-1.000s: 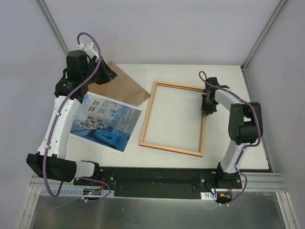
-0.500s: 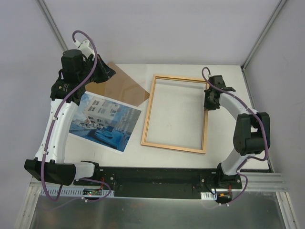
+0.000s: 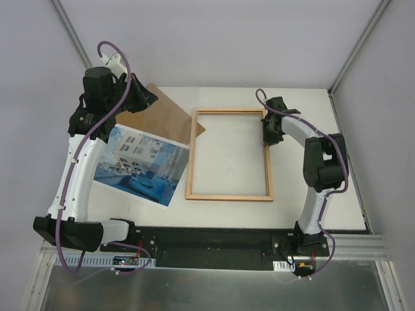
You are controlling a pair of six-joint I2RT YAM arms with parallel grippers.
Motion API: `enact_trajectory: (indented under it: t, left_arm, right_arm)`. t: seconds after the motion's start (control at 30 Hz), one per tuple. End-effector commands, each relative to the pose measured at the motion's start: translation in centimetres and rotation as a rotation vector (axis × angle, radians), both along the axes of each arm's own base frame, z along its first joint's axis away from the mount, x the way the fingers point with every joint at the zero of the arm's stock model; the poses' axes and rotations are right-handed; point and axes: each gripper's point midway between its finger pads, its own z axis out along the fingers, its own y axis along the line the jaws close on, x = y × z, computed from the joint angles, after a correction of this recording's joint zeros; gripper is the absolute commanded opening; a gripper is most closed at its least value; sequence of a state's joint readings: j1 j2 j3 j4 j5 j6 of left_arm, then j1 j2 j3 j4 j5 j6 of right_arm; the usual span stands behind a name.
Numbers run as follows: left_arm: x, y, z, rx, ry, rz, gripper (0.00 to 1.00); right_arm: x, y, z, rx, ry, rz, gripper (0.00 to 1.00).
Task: Put the photo into the frame
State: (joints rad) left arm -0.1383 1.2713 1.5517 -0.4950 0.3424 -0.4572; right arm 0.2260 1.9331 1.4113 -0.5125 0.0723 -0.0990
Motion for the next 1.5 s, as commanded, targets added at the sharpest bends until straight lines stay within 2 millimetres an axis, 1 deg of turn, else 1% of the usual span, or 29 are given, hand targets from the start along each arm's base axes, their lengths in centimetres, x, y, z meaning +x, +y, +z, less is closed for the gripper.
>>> enact_trajectory:
  t: [0.0, 0.07, 0.1, 0.17, 0.2, 0.3, 0.37, 0.43, 0.5, 0.57, 0.67, 0.77, 0.83, 0.9, 0.93, 0.97, 1.03, 1.17, 1.3, 1.47]
  left_arm:
    - [-0.9, -1.2, 3.4, -0.064, -0.075, -0.05, 0.0]
    - [-0.7, -1.6, 3.0, -0.082, -0.059, -0.057, 0.0]
    - [-0.6, -1.9, 2.9, -0.09, -0.054, -0.062, 0.0]
    - [-0.3, -2.5, 2.5, -0.108, -0.044, -0.068, 0.0]
    - [-0.2, -2.8, 2.2, -0.111, -0.039, -0.065, 0.0]
    - [0.2, -3.7, 1.4, -0.136, -0.021, -0.061, 0.0]
    - [0.5, -4.1, 0.8, -0.152, -0.007, -0.046, 0.0]
    - [0.8, -4.6, 0.2, -0.167, -0.003, -0.029, 0.0]
    - [1.1, -5.2, -0.3, -0.184, -0.004, -0.019, 0.0]
    - [1.4, -6.0, -0.9, -0.209, -0.001, -0.017, 0.0]
    - [1.8, -7.4, -1.9, -0.242, 0.007, -0.026, 0.0]
    - [2.2, -8.4, -2.9, -0.265, 0.021, -0.025, 0.0]
    - [2.6, -8.9, -3.4, -0.284, 0.026, -0.012, 0.0]
    - [3.0, -9.5, -3.8, -0.308, 0.04, -0.005, 0.0]
    - [3.3, -9.9, -3.4, -0.324, 0.024, -0.007, 0.0]
    - [3.5, -10.2, -3.4, -0.334, 0.025, -0.002, 0.0]
    - [3.8, -10.8, -3.5, -0.352, 0.028, 0.012, 0.0]
    - [4.6, -12.0, -4.0, -0.394, 0.05, 0.043, 0.0]
    - [4.9, -13.5, -4.4, -0.42, 0.058, 0.056, 0.0]
    - [5.3, -15.1, -5.6, -0.432, 0.088, 0.059, 0.0]
  right_arm:
    - [1.4, 0.1, 1.0, -0.02, -0.015, 0.025, 0.0]
    - [1.5, 0.0, 1.0, -0.02, -0.007, 0.031, 0.01]
    - [1.4, 0.1, 1.1, -0.02, -0.002, 0.033, 0.04]
    - [1.4, 0.2, 1.4, -0.013, 0.001, 0.036, 0.16]
    - [1.3, 0.5, 1.5, 0.001, 0.002, 0.045, 0.26]
    - [1.0, 0.7, 2.0, 0.016, 0.016, 0.044, 0.42]
    - [0.6, 0.9, 2.5, 0.025, 0.027, 0.035, 0.45]
    - [0.0, 0.4, 2.6, 0.012, 0.046, 0.008, 0.5]
    - [-0.5, -0.4, 3.1, -0.013, 0.049, -0.035, 0.54]
    - [-0.9, -1.4, 3.5, -0.01, 0.051, -0.096, 0.56]
    - [-1.2, -2.6, 4.9, 0.066, 0.024, -0.186, 0.57]
    - [-1.4, -3.7, 6.0, 0.103, -0.005, -0.237, 0.56]
    - [-1.7, -4.6, 6.2, 0.103, -0.009, -0.276, 0.55]
    - [-1.9, -5.2, 5.9, 0.099, 0.0, -0.313, 0.45]
    - [-2.1, -5.4, 5.6, 0.095, 0.01, -0.327, 0.38]
    - [-2.3, -5.7, 5.3, 0.092, 0.018, -0.339, 0.32]
    - [-2.7, -6.0, 4.5, 0.079, 0.039, -0.354, 0.24]
    - [-3.5, -6.2, 3.1, 0.07, 0.065, -0.365, 0.18]
    - [-3.8, -6.3, 1.9, 0.061, 0.087, -0.374, 0.13]
    - [-4.2, -5.9, 0.3, 0.067, 0.121, -0.367, 0.09]
